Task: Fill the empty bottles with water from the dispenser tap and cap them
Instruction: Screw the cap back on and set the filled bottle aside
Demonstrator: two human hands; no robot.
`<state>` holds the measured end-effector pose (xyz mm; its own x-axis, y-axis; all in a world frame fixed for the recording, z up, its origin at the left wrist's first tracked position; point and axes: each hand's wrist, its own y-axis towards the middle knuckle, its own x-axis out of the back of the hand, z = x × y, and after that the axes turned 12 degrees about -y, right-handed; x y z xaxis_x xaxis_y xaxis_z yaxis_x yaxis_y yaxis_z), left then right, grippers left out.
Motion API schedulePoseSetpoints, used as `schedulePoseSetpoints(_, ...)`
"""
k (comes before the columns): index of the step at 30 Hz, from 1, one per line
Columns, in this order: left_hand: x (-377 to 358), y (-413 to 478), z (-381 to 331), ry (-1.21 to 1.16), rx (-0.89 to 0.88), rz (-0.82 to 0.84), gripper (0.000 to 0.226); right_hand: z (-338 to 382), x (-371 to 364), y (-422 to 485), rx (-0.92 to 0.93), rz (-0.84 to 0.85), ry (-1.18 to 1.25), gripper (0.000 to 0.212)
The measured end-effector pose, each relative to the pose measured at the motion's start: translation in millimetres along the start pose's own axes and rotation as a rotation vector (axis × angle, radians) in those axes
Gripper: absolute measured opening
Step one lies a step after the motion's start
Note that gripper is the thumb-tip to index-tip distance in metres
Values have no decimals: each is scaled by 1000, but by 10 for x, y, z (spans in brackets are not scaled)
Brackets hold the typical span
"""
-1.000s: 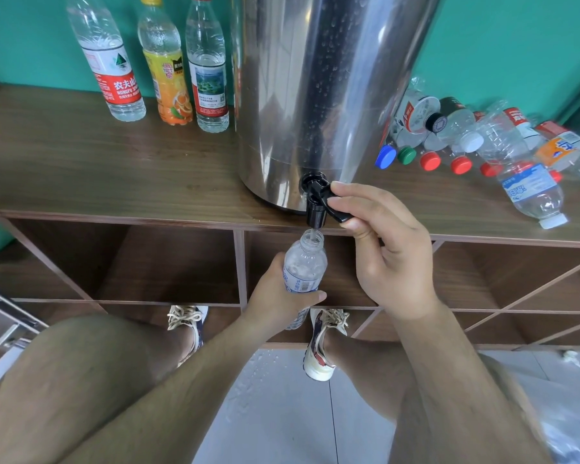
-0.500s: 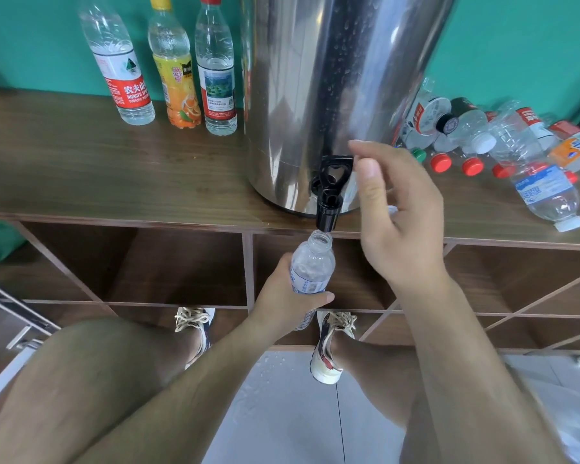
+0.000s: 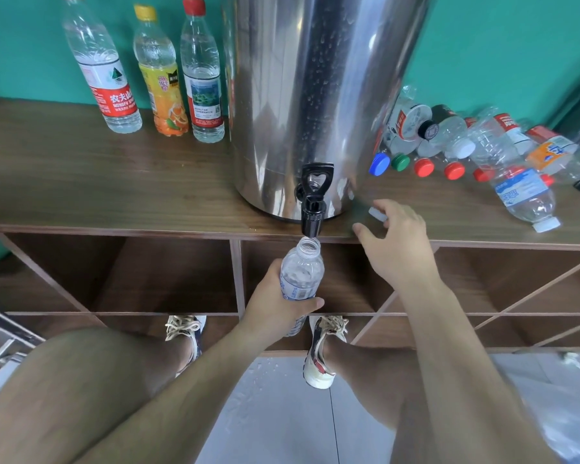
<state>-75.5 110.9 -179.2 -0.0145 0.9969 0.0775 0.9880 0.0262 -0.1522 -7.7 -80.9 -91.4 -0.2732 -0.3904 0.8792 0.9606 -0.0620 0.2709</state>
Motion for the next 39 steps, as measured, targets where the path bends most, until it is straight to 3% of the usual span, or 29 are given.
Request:
schedulePoseSetpoints(9, -6, 0, 0, -4, 9, 5, 72, -147, -94, 90, 68, -42, 24, 15)
schedulePoseSetpoints(13, -4, -2, 10, -3, 14, 2, 72, -42, 30, 33, 55, -24, 129, 24)
schedulePoseSetpoints(16, 4, -3, 15, 10, 14, 3, 73, 86, 251, -111, 85, 117, 300, 27)
schedulePoseSetpoints(21, -32, -7, -19, 42, 1, 29, 73, 135, 390, -335, 229, 328, 314, 27)
schedulePoseSetpoints(35, -67, -37, -17, 184, -24, 71, 73, 140, 372, -319, 271, 393, 432, 32)
schedulePoseSetpoints(39, -62, -51, 17, 195, -19, 61, 70, 130, 337, -304, 325, 411, 364, 27)
